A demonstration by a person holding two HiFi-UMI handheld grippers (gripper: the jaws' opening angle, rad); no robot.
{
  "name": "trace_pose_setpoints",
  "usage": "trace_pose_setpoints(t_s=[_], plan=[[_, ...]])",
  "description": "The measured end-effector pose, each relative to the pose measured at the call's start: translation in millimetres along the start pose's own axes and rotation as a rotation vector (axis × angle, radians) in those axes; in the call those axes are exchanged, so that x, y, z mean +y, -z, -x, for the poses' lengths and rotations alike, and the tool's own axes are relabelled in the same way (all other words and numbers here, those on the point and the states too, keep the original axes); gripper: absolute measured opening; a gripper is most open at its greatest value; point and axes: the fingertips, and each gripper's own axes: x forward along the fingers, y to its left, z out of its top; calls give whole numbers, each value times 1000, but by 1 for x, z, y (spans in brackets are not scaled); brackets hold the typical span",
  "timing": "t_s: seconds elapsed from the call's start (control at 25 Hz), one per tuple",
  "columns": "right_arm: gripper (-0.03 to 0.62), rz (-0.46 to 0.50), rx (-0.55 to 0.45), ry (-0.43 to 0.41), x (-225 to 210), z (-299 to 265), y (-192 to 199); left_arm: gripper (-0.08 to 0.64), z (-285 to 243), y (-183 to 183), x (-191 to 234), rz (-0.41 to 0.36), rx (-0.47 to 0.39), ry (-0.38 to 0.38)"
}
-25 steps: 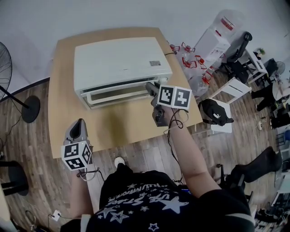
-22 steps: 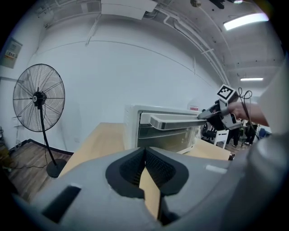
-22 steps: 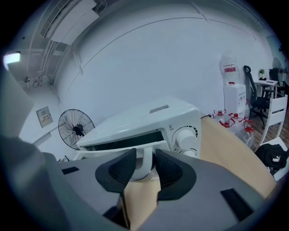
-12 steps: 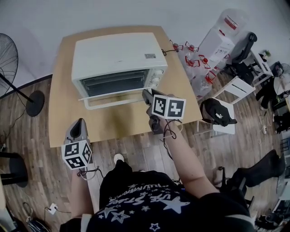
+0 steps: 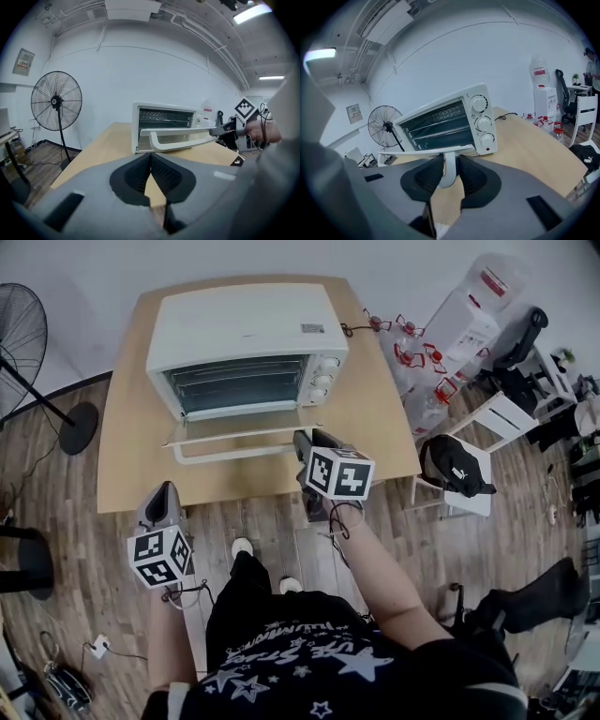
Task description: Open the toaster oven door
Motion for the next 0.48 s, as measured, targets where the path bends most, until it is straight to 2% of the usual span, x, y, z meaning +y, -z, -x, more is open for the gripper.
trace_pose_setpoints(t_s=[0.12, 0.48], plan=[[107, 9, -40, -16, 0, 1, 6, 18, 7, 9, -1, -8, 10, -9], [97, 59, -57, -9, -5, 3, 40, 18, 15, 32, -4, 4, 44, -25]])
